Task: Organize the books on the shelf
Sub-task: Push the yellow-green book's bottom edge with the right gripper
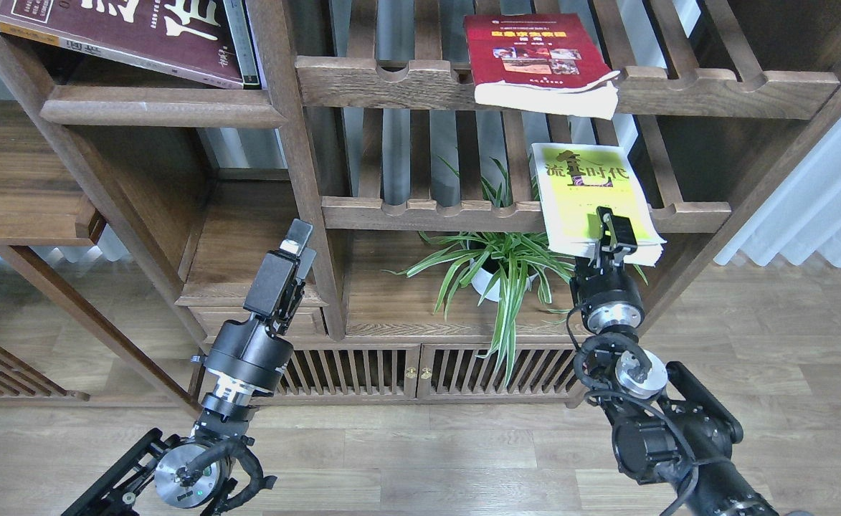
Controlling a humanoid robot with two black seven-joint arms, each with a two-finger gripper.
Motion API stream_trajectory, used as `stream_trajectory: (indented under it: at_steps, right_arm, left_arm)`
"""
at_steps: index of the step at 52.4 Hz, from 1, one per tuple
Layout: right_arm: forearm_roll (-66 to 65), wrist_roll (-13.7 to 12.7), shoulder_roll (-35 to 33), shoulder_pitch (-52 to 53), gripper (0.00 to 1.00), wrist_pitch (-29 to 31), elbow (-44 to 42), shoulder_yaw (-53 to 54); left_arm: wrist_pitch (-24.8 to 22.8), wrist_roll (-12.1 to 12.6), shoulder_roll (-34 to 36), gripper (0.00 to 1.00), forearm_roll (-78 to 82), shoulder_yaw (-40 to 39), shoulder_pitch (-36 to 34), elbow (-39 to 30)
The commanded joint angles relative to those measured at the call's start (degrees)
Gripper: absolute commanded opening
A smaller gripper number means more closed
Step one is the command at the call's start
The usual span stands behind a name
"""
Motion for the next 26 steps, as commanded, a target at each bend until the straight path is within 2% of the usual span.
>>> stream_trajectory:
  at_steps: [1, 26]
  right_arm:
    - [-0.1, 0.0, 0.0, 0.1, 0.84, -0.7, -0.2, 0.0]
    - [0.1, 0.7, 0.0, 0.1, 0.53, -0.1, -0.2, 0.0]
  left_arm:
    - [0.0, 0.0, 0.0, 1.00, 0.0, 0.2, 0.1, 0.2]
    - [0.0, 0.0, 0.0, 1.00, 0.0, 0.3, -0.1, 0.6]
